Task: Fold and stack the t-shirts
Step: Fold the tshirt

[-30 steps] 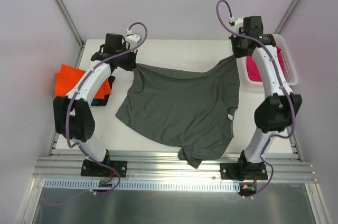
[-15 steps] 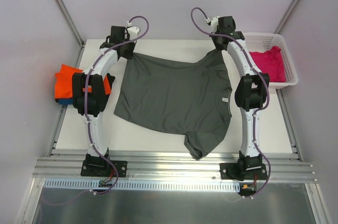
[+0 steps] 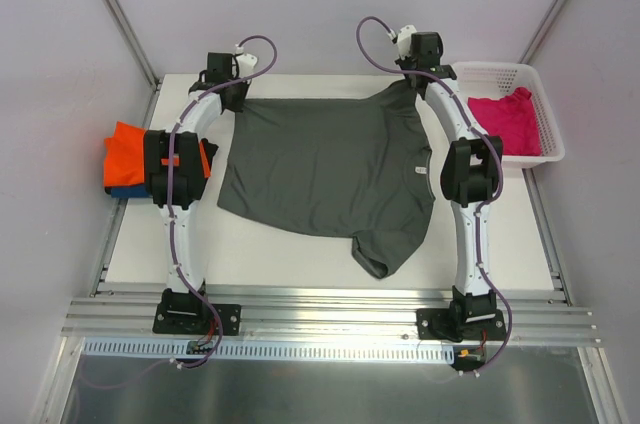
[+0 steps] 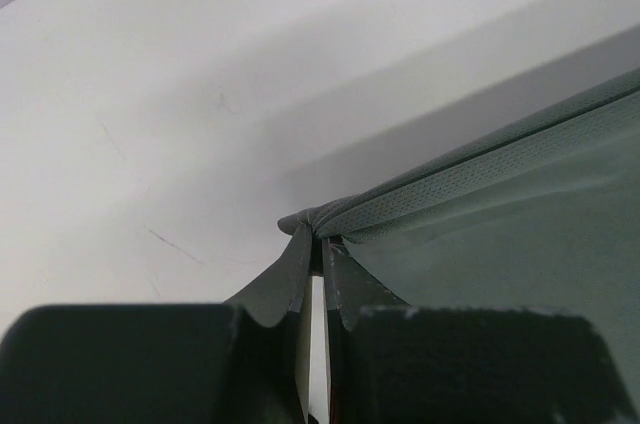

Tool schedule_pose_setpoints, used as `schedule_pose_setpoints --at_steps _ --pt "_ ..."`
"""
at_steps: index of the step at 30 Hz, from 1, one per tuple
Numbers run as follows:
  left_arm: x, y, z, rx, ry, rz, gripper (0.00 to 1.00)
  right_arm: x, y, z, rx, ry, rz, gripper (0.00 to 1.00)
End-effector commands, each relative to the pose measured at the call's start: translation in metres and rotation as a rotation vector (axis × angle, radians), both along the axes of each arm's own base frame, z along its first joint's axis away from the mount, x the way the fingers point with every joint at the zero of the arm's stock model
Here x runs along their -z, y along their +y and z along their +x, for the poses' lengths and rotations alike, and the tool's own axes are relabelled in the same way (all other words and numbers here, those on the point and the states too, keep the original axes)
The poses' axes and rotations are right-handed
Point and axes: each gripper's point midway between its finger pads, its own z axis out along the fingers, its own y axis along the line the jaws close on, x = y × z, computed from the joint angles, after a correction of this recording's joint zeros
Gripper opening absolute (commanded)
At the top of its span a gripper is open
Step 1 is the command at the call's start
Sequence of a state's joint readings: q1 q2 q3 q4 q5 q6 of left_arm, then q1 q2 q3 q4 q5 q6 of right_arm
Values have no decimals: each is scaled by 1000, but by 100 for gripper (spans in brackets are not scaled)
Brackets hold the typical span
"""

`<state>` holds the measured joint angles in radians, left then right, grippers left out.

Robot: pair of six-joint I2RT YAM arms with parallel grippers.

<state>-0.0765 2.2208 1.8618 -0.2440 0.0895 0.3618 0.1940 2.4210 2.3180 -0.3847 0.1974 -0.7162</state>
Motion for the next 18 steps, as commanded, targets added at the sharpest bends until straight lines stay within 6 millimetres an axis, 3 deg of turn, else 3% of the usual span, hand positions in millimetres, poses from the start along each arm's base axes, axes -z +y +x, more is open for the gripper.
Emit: schedule_pose_setpoints --at_steps 1,7,12,13,14,18 --pt "-23 16 25 -29 -94 43 0 -37 -14 16 33 -122 -7 1" --pt "-21 16 26 -40 -90 26 0 -26 -3 9 6 -79 7 0" --pt "-38 13 14 -33 -102 3 0 -26 16 -14 -34 -17 28 0" --pt "-33 13 9 -32 -89 0 0 -27 21 -18 -45 -5 36 1" --pt "-43 13 7 -33 -102 -3 0 -23 23 -24 -51 21 41 1" --pt "-49 13 -6 -28 -99 1 0 -23 29 -48 -66 74 59 1"
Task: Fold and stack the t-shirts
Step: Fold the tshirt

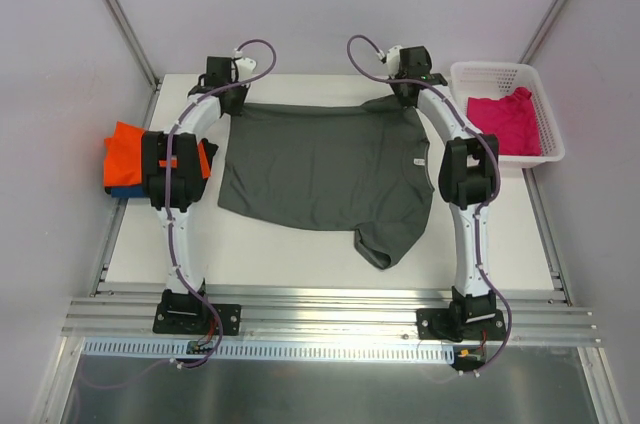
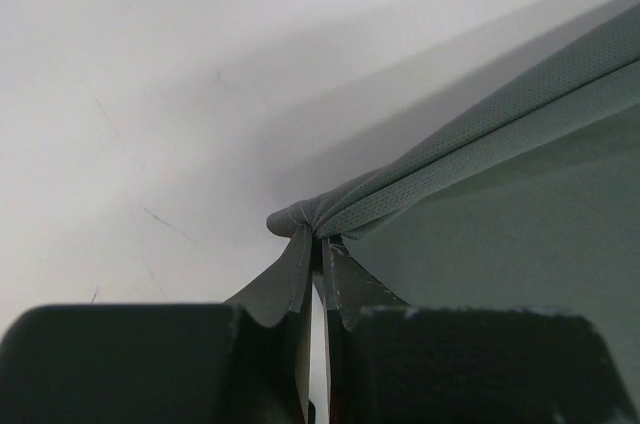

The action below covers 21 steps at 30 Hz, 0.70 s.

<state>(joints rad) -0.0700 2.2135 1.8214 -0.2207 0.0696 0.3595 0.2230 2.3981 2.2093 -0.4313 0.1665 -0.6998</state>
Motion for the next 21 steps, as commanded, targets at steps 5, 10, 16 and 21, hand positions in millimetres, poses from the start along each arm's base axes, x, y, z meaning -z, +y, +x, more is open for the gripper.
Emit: schedule_pose_setpoints --at_steps 5,10,16,21 --pt "-62 8 -16 0 -103 1 0 -77 5 -43 -8 -34 70 1" --pt "-70 8 -22 9 -114 7 0 -92 5 -62 -12 -29 90 1" --pt "-72 6 -27 20 -112 2 0 -89 4 -78 -12 7 105 0" --pt "-68 5 -29 22 -101 -2 0 -81 6 -87 -14 37 110 1"
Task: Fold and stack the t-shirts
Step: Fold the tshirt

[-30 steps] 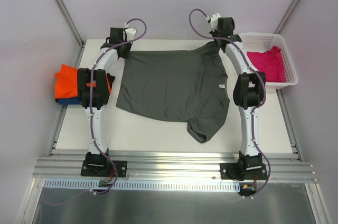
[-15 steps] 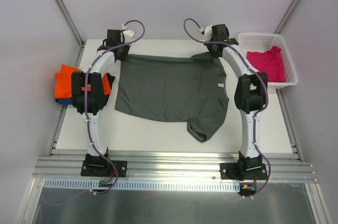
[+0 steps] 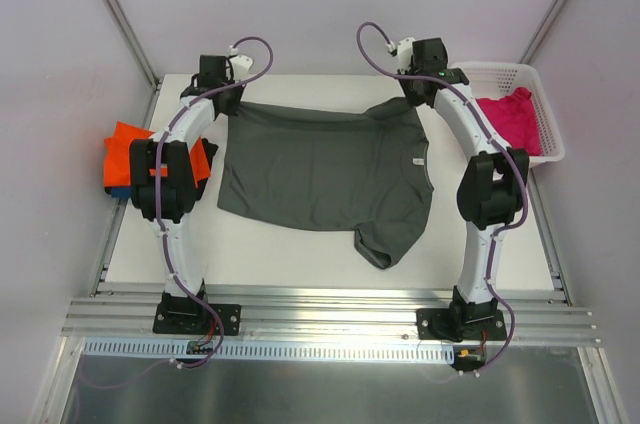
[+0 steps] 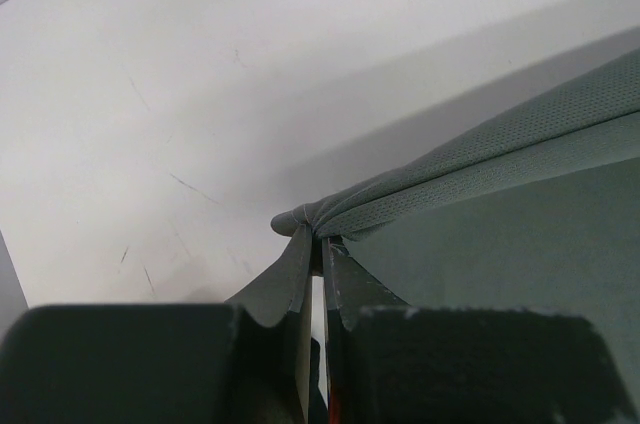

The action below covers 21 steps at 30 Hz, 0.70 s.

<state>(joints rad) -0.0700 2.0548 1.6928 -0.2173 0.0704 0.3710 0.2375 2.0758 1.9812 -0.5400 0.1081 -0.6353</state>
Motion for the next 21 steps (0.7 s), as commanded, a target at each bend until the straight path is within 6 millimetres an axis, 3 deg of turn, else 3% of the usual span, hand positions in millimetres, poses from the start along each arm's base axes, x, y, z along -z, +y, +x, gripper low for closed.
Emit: schedule_pose_setpoints --at_steps 1,8,21 --pt "-33 3 -2 13 -68 -7 0 -8 3 -16 -3 21 28 1" --pt "-29 6 -8 2 -54 1 0 0 6 -36 -16 66 41 1" --pt "-36 7 -16 -16 -57 -10 0 -10 3 -58 -20 70 59 1"
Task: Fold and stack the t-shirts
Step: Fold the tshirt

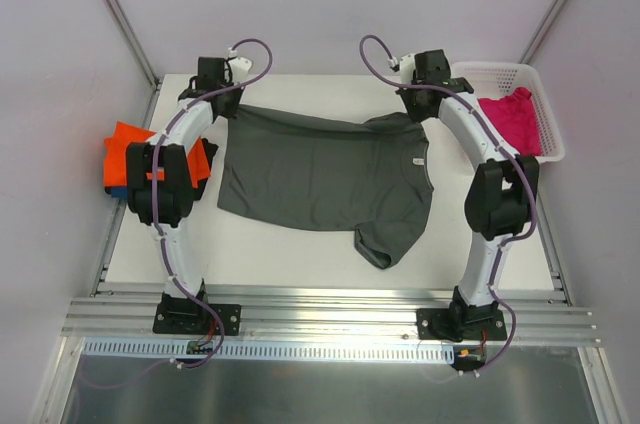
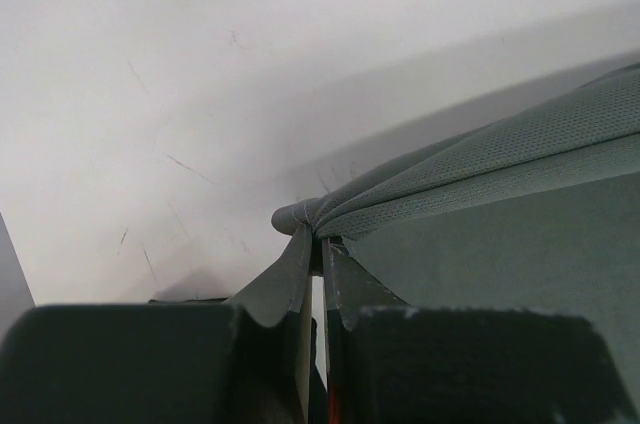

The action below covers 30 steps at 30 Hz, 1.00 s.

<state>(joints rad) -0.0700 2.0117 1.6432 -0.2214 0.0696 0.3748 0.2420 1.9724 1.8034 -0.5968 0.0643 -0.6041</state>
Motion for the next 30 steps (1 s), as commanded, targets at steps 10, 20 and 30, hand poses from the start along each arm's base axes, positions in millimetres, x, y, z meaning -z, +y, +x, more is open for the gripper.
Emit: schedule_pose_setpoints --at_steps 10,20,30 --pt "-29 2 -19 -14 -43 -1 0 -33 6 -33 -20 -33 51 1" --pt "0 -1 -46 -41 66 -30 0 9 21 -75 -63 108 74 1" --pt "41 -8 -92 -78 243 -69 0 38 28 -82 -73 188 92 1"
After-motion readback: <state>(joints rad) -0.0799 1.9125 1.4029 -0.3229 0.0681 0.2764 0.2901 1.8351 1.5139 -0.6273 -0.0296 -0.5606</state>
